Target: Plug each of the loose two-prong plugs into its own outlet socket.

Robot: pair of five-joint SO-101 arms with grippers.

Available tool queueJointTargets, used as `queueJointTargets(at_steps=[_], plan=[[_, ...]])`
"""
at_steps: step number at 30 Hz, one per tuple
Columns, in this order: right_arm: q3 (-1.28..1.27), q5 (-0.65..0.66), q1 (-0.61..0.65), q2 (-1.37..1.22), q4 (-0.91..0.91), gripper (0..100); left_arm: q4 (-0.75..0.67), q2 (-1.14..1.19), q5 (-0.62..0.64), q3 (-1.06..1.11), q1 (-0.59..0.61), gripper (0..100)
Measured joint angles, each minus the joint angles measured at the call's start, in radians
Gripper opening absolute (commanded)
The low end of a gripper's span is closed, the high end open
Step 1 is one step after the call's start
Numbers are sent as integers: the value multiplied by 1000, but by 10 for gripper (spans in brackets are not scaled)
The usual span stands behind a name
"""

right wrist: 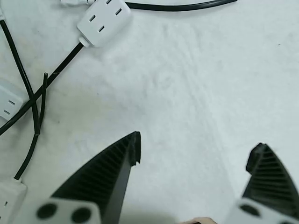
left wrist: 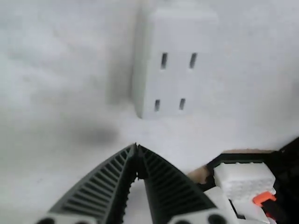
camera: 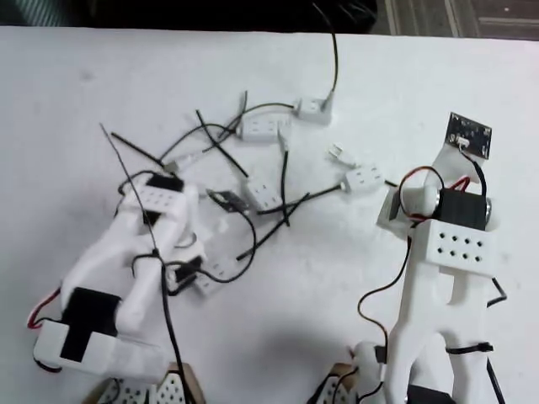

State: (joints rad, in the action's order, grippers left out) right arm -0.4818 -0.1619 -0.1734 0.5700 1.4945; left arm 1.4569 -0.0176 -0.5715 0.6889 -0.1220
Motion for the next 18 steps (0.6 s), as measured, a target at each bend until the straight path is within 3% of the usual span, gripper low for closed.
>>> queueJointTargets(at_steps=[13,18], plan=[[0,0,0,0,0,358,-247,0,204,57,-201,23],[0,0,0,0,0,358,-285,0,252,29,-227,23]])
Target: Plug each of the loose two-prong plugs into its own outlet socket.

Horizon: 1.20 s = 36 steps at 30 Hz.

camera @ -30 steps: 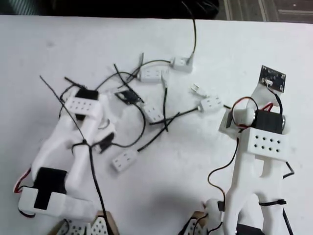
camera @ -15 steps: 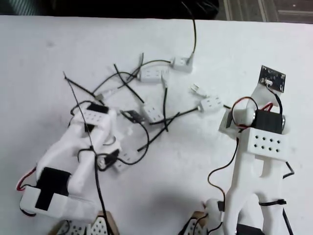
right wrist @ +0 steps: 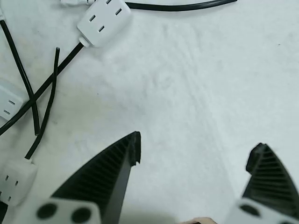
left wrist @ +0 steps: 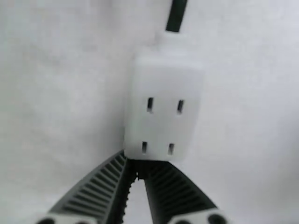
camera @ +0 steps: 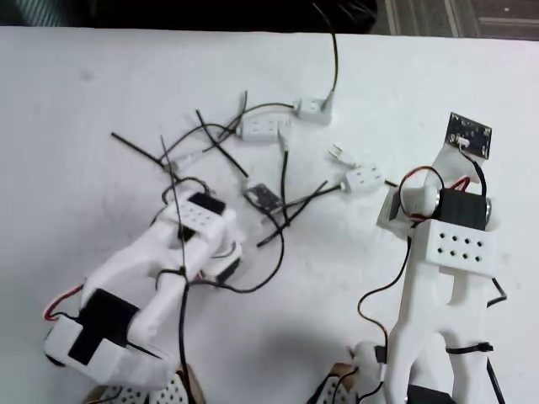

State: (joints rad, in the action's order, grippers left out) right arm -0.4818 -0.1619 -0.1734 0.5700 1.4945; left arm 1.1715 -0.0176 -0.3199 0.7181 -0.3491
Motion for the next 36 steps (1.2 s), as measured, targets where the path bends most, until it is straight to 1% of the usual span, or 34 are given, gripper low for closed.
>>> queueJointTargets(at_steps=[3,7,11,14,17,20,22,25,27,29,33,36], plan=[[0,0,0,0,0,358,0,0,6,-21,0,23],[0,0,0,0,0,358,52,-18,6,-32,0,22],[0,9,0,0,-3,358,66,-196,3,21,15,23],[0,52,0,0,-3,358,80,-405,3,86,86,23],[0,75,8,0,-3,358,103,-626,3,141,195,23],[0,78,72,0,-3,358,117,-815,3,203,319,23],[0,81,121,0,-9,358,117,-908,-21,249,393,23],[0,126,189,0,-44,358,109,-1019,-60,330,488,23],[0,150,210,-3,-72,351,74,-1076,-81,396,552,23],[18,160,239,-34,-83,324,25,-1122,-92,470,605,23],[129,173,253,-190,-92,295,-64,-1194,-95,615,652,23],[259,219,258,-364,-92,295,-71,-1241,-95,647,661,23]])
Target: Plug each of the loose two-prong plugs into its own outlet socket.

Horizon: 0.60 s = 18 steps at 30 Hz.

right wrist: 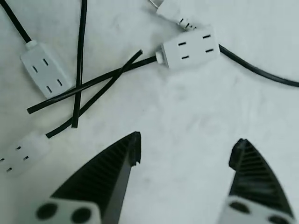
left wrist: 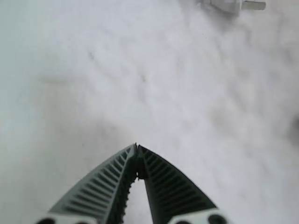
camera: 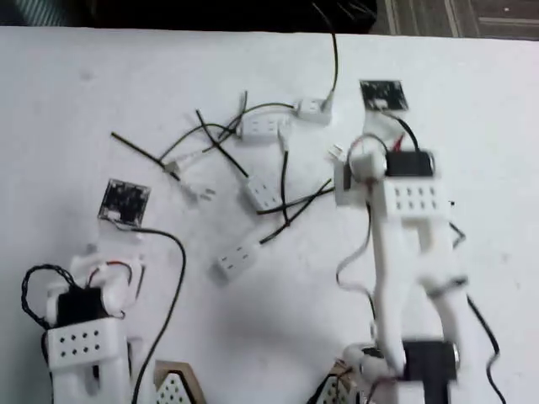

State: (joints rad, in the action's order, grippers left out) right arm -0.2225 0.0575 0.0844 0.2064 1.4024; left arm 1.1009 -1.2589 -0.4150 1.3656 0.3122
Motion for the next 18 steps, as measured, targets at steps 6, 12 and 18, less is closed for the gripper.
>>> queueJointTargets(at_steps=[6,12,18], plan=[[318,126,2,-356,0,294,0,-60,-2,40,0,24],[643,238,2,-717,0,294,0,-66,-2,52,0,24],[905,302,2,-996,54,294,0,-66,-2,54,0,24]])
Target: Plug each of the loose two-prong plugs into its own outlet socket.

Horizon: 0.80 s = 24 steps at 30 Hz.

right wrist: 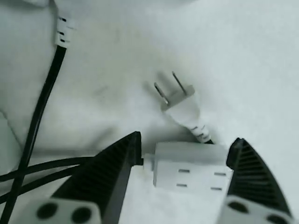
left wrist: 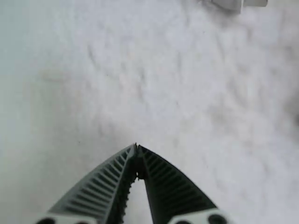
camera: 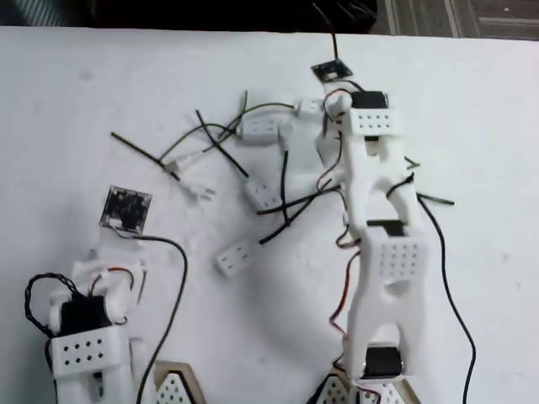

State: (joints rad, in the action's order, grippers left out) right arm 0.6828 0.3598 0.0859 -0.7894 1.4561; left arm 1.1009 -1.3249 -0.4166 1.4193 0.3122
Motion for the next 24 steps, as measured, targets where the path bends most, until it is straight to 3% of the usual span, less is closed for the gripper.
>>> queueJointTargets(at_steps=[6,14,24], plan=[[236,5,-2,-193,78,265,0,0,0,0,0,24],[485,60,-23,-361,107,11,0,0,0,0,0,24],[806,140,-15,-425,241,19,0,0,-2,0,0,24]])
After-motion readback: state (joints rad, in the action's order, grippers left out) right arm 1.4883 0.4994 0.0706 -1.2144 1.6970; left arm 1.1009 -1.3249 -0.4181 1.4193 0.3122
